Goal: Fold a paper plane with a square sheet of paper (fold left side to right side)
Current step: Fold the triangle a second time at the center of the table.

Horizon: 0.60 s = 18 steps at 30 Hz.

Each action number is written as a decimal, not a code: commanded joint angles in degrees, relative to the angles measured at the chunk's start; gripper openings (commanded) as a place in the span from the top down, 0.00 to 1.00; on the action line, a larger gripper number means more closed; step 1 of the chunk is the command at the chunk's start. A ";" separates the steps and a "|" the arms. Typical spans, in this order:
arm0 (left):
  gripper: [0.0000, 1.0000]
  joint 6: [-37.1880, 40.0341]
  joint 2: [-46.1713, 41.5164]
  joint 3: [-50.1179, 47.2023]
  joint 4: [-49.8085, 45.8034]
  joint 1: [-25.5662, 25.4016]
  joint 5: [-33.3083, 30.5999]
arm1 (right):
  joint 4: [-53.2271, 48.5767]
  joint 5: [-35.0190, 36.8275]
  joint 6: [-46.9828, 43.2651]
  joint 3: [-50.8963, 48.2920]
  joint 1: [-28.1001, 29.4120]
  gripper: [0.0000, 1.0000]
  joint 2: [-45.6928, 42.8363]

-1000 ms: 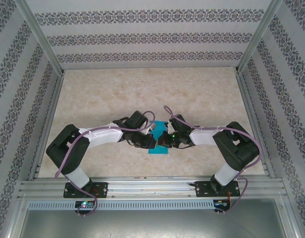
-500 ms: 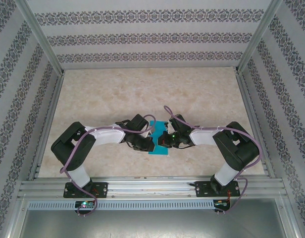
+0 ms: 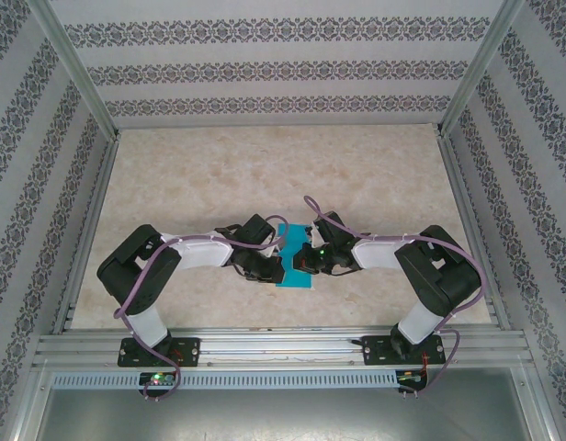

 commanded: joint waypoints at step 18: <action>0.97 0.73 1.32 -3.37 0.19 -0.62 -4.52 | -2.68 0.80 -3.28 0.78 0.52 1.00 -5.06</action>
